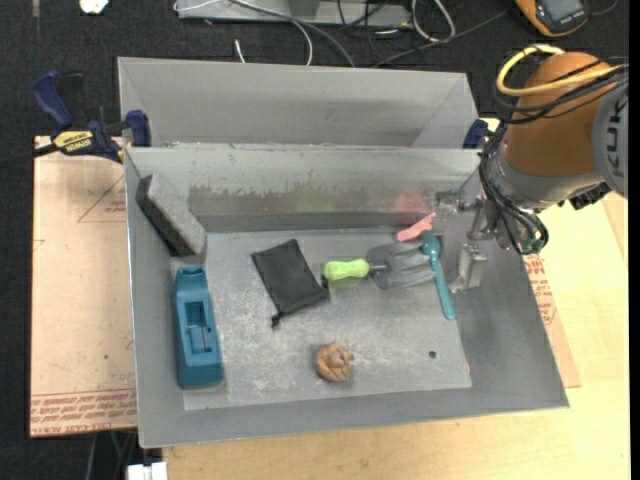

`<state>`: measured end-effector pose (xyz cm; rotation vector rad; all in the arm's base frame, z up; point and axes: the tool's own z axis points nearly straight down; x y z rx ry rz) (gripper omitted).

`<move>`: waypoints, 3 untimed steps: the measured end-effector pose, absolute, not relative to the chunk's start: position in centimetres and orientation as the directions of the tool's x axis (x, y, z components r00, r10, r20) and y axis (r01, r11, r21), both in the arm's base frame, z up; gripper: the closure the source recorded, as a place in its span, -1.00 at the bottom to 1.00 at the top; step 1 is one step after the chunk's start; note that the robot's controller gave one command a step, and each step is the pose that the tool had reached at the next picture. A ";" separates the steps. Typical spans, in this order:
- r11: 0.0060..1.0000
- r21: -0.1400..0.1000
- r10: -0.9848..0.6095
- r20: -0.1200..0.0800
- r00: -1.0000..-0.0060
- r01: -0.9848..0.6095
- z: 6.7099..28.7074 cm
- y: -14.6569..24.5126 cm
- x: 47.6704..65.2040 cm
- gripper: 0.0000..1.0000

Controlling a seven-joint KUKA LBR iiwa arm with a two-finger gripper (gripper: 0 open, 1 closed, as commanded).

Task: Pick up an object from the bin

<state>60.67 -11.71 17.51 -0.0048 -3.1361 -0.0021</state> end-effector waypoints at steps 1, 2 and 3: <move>1.000 0.000 0.001 -0.003 -1.000 0.001 18.0 -11.7 60.9 -1.00; 1.000 0.001 0.028 -0.010 -1.000 0.028 11.2 -8.0 64.3 -1.00; 0.992 -0.003 -0.128 -0.010 -0.992 -0.128 7.7 -7.7 64.5 -1.00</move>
Offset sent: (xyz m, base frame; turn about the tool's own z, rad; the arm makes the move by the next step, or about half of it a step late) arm 0.0438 0.0482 -0.0892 0.0325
